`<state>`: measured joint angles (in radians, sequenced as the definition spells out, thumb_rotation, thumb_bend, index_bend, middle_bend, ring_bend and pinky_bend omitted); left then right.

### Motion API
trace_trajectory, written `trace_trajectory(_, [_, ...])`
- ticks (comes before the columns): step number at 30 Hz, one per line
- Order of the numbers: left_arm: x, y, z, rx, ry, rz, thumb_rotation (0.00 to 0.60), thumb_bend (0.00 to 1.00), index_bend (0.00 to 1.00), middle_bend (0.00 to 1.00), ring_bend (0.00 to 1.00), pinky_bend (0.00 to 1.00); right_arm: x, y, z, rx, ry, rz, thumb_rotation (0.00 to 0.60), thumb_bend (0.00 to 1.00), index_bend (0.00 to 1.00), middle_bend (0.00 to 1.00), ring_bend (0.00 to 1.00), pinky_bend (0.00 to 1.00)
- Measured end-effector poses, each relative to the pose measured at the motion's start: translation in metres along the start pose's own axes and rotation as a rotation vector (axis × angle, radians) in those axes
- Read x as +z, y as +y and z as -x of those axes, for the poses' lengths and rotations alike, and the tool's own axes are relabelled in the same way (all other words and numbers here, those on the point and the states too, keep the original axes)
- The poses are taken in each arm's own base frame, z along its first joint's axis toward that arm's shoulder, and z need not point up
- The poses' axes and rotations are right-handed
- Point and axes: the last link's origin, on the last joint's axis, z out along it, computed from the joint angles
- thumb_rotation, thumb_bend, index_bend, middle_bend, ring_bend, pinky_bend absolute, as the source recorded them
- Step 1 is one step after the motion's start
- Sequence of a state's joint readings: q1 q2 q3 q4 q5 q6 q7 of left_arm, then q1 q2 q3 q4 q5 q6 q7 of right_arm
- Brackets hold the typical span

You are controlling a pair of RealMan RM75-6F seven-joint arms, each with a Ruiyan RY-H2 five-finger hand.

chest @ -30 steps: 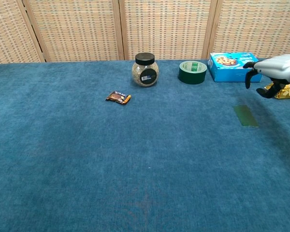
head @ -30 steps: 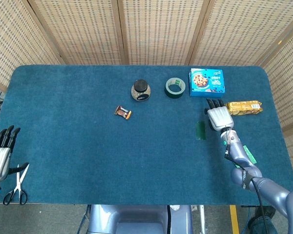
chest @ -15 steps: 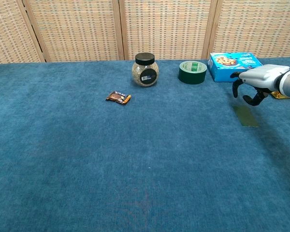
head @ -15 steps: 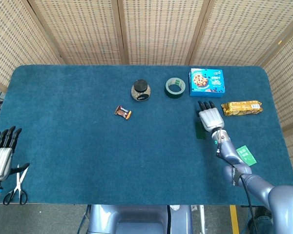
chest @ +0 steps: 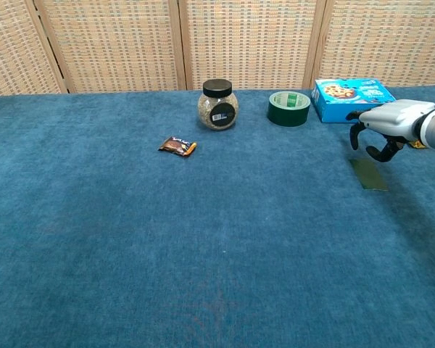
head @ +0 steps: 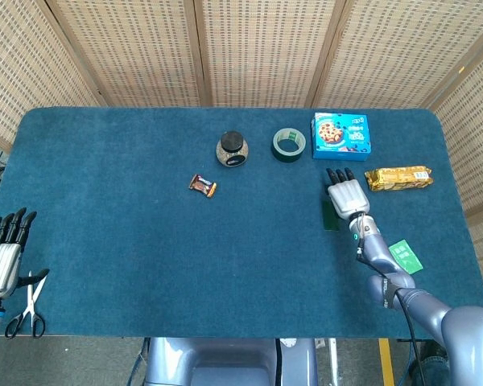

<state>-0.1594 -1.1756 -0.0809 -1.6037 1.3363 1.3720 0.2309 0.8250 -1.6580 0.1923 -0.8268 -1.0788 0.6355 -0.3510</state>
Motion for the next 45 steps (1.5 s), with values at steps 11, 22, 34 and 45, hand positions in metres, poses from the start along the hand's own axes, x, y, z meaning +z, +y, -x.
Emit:
trace_trajectory(11, [0.001, 0.000, 0.000, -0.001, -0.004, 0.001, 0.600, 0.00, 0.00, 0.00, 0.00, 0.00, -0.001, -0.006, 0.005, -0.019, -0.020, -0.010, 0.600, 0.66, 0.34, 0.00, 0.00, 0.00])
trace_trajectory(22, [0.001, 0.000, 0.000, -0.003, -0.006, 0.003, 0.600, 0.00, 0.00, 0.00, 0.00, 0.00, 0.002, -0.004, 0.007, -0.020, -0.035, 0.006, 0.600, 0.67, 0.34, 0.00, 0.00, 0.00])
trace_trajectory(34, [0.000, 0.000, 0.000, -0.002, -0.010, 0.002, 0.600, 0.00, 0.00, 0.00, 0.00, 0.00, -0.002, -0.007, 0.006, -0.052, -0.067, -0.022, 0.600, 0.68, 0.51, 0.00, 0.00, 0.00])
trace_trajectory(45, [-0.001, 0.001, 0.000, -0.002, -0.011, 0.005, 0.600, 0.00, 0.00, 0.00, 0.00, 0.00, -0.023, -0.015, -0.019, -0.055, 0.052, -0.069, 0.600, 0.46, 0.33, 0.00, 0.00, 0.00])
